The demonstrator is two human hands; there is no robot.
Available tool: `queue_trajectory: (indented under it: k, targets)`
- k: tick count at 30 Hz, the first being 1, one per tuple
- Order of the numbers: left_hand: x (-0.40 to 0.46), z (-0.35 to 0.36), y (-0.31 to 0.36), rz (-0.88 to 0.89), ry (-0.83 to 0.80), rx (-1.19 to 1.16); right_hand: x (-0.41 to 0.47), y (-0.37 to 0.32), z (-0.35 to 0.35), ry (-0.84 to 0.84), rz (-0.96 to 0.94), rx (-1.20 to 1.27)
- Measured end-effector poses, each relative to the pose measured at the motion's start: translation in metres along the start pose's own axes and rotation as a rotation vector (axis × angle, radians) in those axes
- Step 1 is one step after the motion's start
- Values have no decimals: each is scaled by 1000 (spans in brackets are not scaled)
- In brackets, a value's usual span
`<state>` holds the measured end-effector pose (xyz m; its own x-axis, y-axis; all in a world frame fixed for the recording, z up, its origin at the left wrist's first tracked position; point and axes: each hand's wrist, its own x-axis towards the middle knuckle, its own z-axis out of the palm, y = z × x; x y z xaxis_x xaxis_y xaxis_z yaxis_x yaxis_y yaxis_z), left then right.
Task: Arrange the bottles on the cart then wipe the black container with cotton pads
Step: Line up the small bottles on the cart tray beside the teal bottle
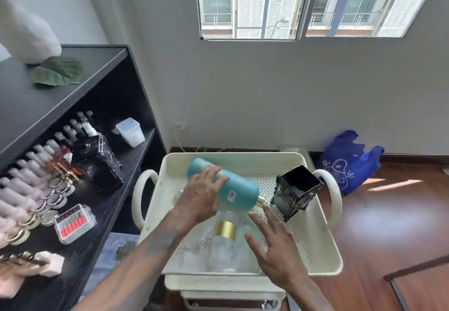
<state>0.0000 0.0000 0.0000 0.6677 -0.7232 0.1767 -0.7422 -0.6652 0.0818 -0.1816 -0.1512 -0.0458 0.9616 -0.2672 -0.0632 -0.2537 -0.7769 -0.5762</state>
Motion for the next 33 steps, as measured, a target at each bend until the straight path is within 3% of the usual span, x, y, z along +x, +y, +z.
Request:
queue_trajectory:
  k: [4,8,14,17,22,26,30,33]
  targets:
    - [72,-4,19,268,-441,240,2,7,3,43,8,61]
    - [91,1,26,315,-618,291,-1,12,5,163,43,165]
    - [89,-18,-11,252,-396,27,-4,13,5,177,2,131]
    - [83,-44,-41,57,-248,-202,-3,14,7,174,-4,116]
    - [57,-58,-92,-353,28,-542,16,-16,1,423,-174,66]
    - [34,-49,-112,-558,198,-713,64,-71,17,223,-272,-88]
    - [24,-37,-115,-523,213,-753,96,-96,42,-188,-101,-436]
    - [23,-31,-116,-524,224,-793,102,-98,46,-199,-74,-421]
